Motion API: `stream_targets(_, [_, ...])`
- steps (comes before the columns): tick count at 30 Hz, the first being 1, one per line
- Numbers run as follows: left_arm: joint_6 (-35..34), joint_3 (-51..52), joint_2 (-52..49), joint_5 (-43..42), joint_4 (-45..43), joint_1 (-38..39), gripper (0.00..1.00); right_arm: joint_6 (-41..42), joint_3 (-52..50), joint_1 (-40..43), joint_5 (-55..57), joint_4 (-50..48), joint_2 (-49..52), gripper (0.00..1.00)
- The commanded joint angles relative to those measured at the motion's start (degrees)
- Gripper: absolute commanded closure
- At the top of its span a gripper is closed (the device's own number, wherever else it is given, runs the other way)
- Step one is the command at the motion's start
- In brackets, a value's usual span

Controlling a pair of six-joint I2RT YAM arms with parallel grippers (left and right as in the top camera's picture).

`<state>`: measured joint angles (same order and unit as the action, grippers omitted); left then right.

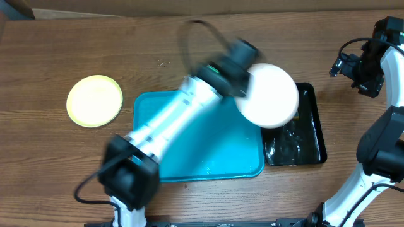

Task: Clean dirty plates on tray and stack at the side
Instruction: 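Lift the white plate off the blue tray with the left gripper, then carry the white plate left and lower it onto the yellow plate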

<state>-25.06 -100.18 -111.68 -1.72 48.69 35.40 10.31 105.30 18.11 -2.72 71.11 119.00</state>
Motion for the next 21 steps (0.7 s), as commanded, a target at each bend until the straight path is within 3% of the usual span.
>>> stream_targets(1, [-2.82, -1.18, -0.20, -28.83, 2.38, -13.64, 0.96, 0.17, 0.85, 0.02, 0.07, -0.31, -1.25, 0.00])
stream_targets(9, [1.73, -1.16, -0.20, -25.99, 15.08, -41.59, 0.96, 0.20, 0.85, 0.02, 0.07, -0.31, -1.25, 0.00])
stream_targets(12, [2.84, -0.98, -0.20, -19.61, 17.75, -50.38, 0.96, 0.17, 0.85, 0.02, 0.07, -0.31, -1.25, 0.00])
stream_targets(16, [2.80, 0.94, -0.20, -11.89, 17.51, -59.21, 0.96, 0.20, 0.85, 0.02, 0.07, -0.33, -1.25, 0.00])
stream_targets(21, [2.75, 5.53, -0.20, -8.20, 13.94, -67.12, 0.96, 0.20, 0.85, 0.02, 0.07, -0.31, -1.25, 0.00])
